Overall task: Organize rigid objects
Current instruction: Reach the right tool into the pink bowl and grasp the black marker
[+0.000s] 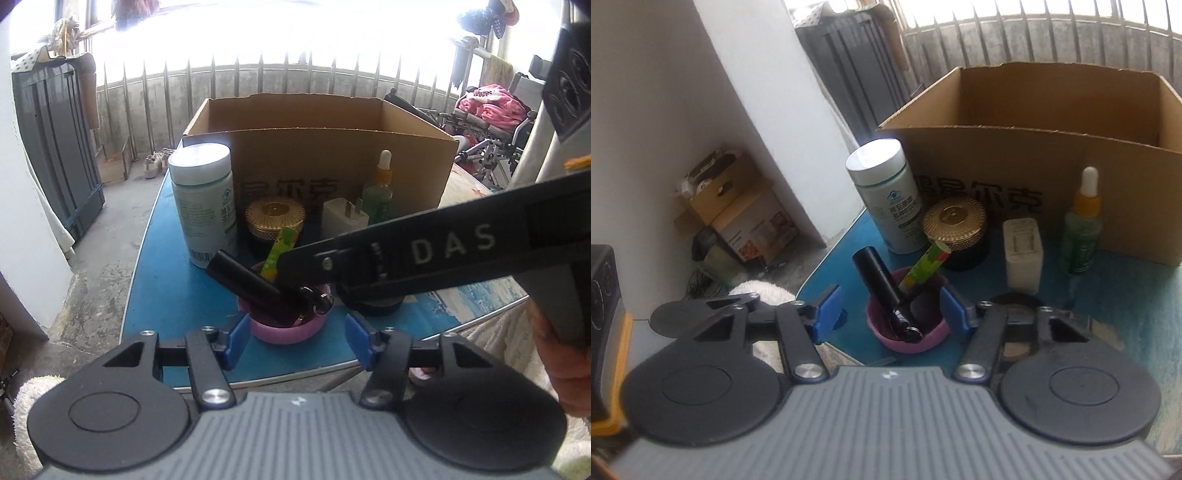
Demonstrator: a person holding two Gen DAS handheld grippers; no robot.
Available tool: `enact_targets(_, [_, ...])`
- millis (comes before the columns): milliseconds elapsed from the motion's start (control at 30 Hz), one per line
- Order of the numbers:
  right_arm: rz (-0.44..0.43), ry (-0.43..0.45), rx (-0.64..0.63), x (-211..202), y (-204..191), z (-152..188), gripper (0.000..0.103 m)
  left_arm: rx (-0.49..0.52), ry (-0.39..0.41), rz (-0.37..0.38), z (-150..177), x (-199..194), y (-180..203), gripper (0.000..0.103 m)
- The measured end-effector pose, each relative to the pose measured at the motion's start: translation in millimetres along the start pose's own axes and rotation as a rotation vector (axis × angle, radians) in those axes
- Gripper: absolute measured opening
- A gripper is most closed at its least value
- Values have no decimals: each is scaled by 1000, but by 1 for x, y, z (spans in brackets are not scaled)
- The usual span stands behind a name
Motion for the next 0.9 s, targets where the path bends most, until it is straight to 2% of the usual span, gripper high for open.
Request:
enact_targets(167, [4, -98, -40, 24, -2, -2, 42, 3, -22, 44, 3, 12, -1, 39])
enact_targets(300, [36, -142, -65, 34, 2, 1, 33, 12, -14, 61, 3, 14, -2, 38])
enact_targets(333, [41, -145, -60, 33, 3, 1, 28, 15, -11, 64, 3, 15, -3, 38])
enact_targets(533, [53, -144, 25, 27, 20, -5, 15, 30, 2, 90, -1, 15, -2, 38])
enact_targets(733, [18, -140, 185, 26, 45, -7, 11, 67, 32, 115, -11, 15, 7, 38])
enact_targets(900, [-4, -159, 239, 29, 51, -6, 11, 78, 30, 108, -16, 19, 15, 36])
Point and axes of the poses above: each gripper's, at about its wrist camera, not at the fingertips, and x roughly the way its jaws point, y to its right, z to its underside, the point moved 7 cm from there along x, roughly the way its jaws point, and after that the axes turned 2 degrees about z, right-handed, at the moved point
